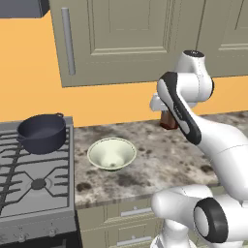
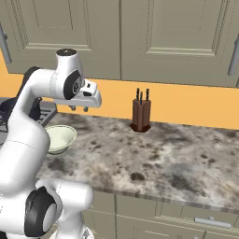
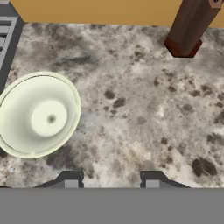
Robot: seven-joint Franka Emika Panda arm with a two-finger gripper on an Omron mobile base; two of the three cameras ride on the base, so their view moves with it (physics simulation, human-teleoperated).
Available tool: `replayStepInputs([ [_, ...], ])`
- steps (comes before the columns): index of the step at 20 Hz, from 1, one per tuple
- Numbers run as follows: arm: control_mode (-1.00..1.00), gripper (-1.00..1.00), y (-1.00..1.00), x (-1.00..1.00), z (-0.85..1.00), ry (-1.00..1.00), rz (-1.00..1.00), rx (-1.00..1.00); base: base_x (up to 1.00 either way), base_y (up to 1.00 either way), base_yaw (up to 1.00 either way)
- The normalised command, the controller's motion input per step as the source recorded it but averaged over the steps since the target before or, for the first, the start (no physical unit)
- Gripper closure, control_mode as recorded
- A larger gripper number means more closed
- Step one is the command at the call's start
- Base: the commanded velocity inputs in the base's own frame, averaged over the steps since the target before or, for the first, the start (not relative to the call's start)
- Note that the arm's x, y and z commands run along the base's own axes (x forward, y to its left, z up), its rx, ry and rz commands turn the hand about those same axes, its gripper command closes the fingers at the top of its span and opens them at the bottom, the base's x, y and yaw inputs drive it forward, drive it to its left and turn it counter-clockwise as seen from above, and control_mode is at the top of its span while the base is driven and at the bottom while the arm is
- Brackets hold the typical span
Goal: Open the cabinet and move the ladle to the pot. Then close the cabinet.
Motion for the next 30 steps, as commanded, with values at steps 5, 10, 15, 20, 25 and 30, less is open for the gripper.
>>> replayStepInputs([
  [5, -1.00, -1.00, 0.11, -0.44, 0.00, -0.09, 0.00, -0.03, 0.00, 0.00, 0.00],
  [10, -1.00, -1.00, 0.54, -0.83, 0.00, -0.34, 0.00, -0.12, 0.00, 0.00, 0.00],
  [15, -1.00, -1.00, 0.69, -0.61, 0.00, -0.35, -0.02, -0.06, 0.00, 0.00, 0.00],
  [20, -1.00, -1.00, 0.71, -0.27, 0.14, -0.29, -0.03, 0.00, 0.00, 0.00, 0.00],
  [25, -1.00, -1.00, 0.69, -0.07, 0.29, -0.20, 0.00, 0.00, 0.00, 0.00, 0.00],
  [30, -1.00, -1.00, 0.67, 0.00, 0.33, -0.11, 0.00, 0.00, 0.00, 0.00, 0.00],
])
